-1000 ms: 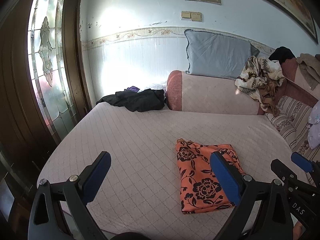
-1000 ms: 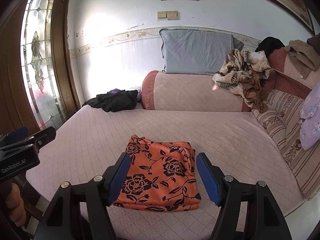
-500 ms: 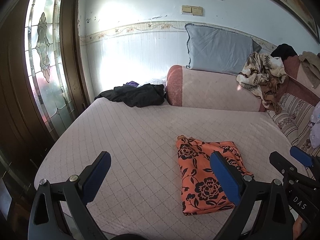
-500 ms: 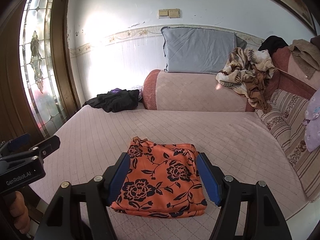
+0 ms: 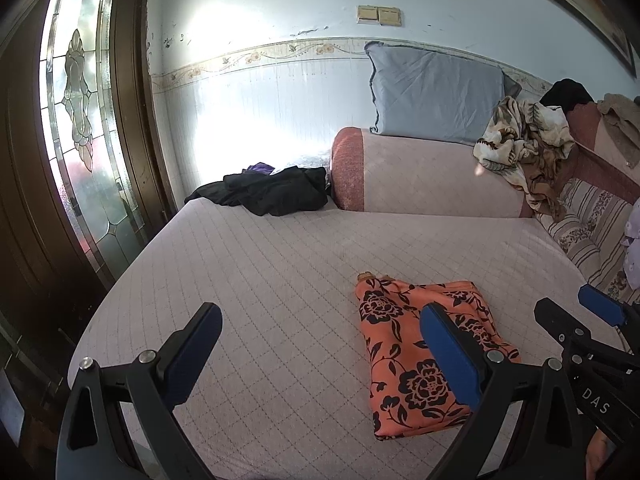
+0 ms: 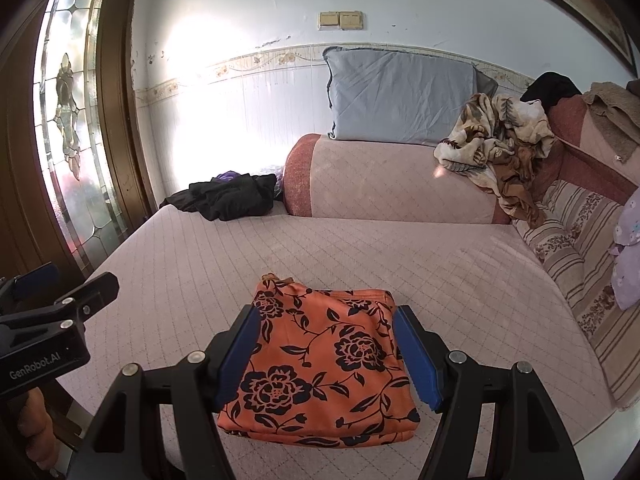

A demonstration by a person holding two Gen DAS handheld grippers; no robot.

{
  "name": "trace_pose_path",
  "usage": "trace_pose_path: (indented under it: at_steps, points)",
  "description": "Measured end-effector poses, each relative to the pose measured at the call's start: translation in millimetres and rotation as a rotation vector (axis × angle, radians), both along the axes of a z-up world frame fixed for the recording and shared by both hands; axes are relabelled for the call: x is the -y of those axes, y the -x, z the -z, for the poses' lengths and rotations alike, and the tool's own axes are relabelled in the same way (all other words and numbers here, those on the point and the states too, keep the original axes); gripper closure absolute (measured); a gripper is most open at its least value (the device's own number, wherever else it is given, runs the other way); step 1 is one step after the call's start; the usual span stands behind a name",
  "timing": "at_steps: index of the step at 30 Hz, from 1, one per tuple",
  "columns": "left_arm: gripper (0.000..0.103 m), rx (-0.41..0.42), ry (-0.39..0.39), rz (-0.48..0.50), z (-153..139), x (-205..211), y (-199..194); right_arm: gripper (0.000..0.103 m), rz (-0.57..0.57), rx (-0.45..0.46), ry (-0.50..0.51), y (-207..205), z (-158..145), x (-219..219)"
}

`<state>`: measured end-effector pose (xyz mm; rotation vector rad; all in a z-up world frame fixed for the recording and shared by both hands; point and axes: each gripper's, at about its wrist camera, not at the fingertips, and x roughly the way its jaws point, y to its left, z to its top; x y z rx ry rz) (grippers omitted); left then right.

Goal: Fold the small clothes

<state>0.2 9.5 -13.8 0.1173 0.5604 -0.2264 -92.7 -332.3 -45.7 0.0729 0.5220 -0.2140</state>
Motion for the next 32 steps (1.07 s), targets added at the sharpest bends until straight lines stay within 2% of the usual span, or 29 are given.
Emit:
trace_pose_path:
  at_steps: [24,32]
  points:
    - [0.004,-0.007,0.0,0.034,7.2,4.0,-8.9,0.031,0.026,-0.04,-0.007,-7.5,15.2,5.1]
    - [0.004,-0.017,0.012,0.045,15.3,9.5,-27.9,0.031,0.014,-0.054,-0.036,-27.9,18.6,17.3]
